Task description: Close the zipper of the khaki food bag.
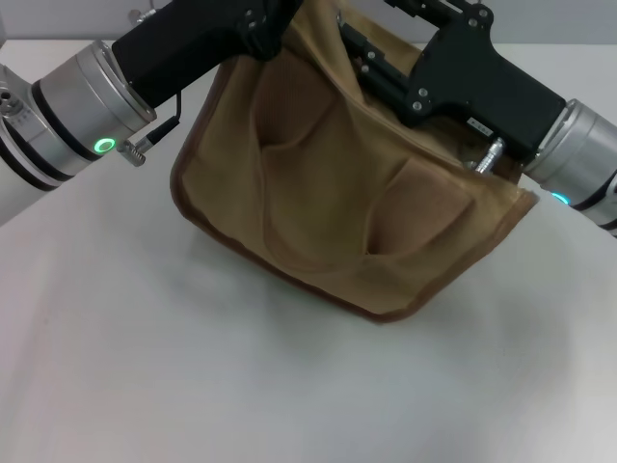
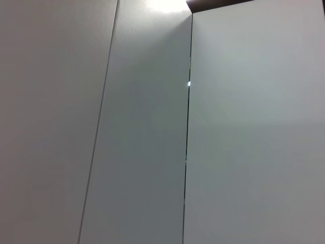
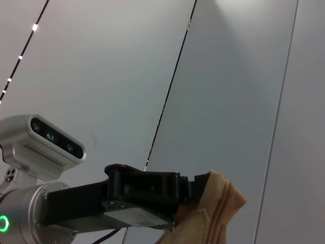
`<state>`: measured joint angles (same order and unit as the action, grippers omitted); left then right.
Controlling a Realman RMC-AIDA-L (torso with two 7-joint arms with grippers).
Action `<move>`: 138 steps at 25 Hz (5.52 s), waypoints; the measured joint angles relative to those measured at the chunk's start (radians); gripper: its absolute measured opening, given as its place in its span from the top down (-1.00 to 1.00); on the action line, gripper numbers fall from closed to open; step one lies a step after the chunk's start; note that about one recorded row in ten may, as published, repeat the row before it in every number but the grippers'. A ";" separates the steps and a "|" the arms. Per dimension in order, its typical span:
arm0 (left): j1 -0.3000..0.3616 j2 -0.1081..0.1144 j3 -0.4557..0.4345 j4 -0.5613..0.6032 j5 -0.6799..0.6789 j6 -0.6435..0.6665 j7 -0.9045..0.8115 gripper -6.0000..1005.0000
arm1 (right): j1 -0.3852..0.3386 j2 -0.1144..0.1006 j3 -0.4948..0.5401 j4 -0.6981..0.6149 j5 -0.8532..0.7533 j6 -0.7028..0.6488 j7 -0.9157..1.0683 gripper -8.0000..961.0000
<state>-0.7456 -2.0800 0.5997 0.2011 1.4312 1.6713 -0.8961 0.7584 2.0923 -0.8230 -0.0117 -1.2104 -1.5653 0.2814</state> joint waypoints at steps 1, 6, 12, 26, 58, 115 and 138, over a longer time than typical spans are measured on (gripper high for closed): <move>-0.001 0.000 0.000 0.000 0.000 -0.005 0.001 0.95 | 0.000 0.000 0.000 0.000 0.000 0.000 0.000 -0.17; -0.002 0.000 -0.003 0.000 0.000 -0.020 0.002 0.95 | 0.008 0.000 0.006 -0.003 0.001 0.029 0.000 -0.14; -0.002 0.000 -0.005 0.000 0.000 -0.024 0.005 0.95 | 0.014 0.000 0.002 -0.005 0.000 0.041 -0.001 -0.05; -0.001 0.000 -0.006 0.000 0.000 -0.024 0.016 0.95 | 0.030 0.000 -0.001 -0.008 -0.025 0.084 -0.009 0.86; -0.011 0.000 -0.006 -0.003 -0.002 -0.023 0.016 0.95 | 0.057 0.000 0.029 0.000 -0.060 0.081 -0.060 -0.11; 0.128 0.008 -0.009 0.036 -0.103 -0.081 0.016 0.92 | -0.216 -0.006 0.031 -0.144 -0.063 -0.059 0.176 0.99; 0.195 0.008 -0.013 0.071 -0.110 -0.047 0.005 0.85 | -0.306 -0.007 0.041 -0.138 -0.055 -0.124 0.307 0.99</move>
<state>-0.5509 -2.0720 0.5863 0.2718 1.3207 1.6247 -0.8908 0.4523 2.0858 -0.7818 -0.1500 -1.2654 -1.6896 0.5880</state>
